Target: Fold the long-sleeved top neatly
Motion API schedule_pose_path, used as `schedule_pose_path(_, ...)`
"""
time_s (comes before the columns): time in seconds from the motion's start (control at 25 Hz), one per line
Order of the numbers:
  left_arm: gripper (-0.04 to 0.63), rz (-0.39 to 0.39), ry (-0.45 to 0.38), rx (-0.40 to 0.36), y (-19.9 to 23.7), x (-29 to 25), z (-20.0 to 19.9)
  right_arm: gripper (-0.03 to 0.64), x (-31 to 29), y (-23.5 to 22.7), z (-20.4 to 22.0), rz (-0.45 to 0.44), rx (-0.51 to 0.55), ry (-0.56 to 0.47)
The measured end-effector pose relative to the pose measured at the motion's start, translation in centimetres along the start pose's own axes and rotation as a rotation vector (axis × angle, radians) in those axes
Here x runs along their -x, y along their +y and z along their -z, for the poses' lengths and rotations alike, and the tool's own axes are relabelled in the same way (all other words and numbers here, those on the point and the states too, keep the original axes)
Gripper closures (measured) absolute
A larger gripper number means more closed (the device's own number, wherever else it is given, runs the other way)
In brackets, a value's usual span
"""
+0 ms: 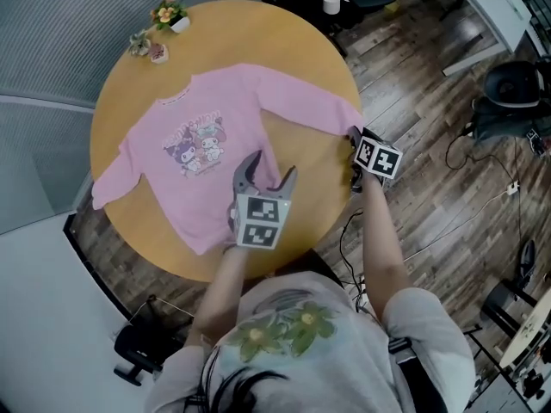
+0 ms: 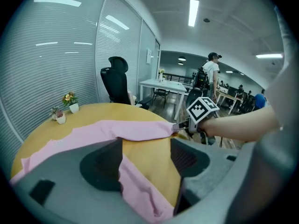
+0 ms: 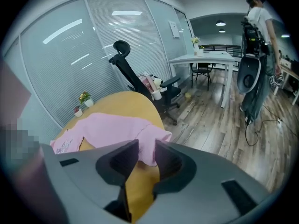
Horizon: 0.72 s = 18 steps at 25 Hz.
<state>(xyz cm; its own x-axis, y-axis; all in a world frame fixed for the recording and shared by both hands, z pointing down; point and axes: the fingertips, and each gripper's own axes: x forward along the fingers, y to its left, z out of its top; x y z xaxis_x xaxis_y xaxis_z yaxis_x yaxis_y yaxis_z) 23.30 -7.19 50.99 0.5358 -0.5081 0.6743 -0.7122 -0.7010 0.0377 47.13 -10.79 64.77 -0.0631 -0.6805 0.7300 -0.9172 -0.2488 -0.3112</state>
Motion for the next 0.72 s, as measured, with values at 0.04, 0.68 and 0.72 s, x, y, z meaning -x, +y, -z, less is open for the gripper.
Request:
schedule_pose_path(0.04, 0.287, 0.002, 0.006, 0.001, 0.2, -0.1, 0.2, 0.507, -0.1, 0.1, 0.0, -0.008, -0.008, 0.002)
schedule_pose_path(0.68, 0.287, -0.025, -0.012, 0.101, 7.1, 2.4, 2.2, 0.584, 4.8, 5.9, -6.8, 0.009, 0.174, -0.159)
schedule_pose_path(0.72, 0.287, -0.030, -0.015, 0.112, 7.8, 2.8, 2.4, 0.584, 5.3, 6.6, -7.6, 0.009, 0.190, -0.178)
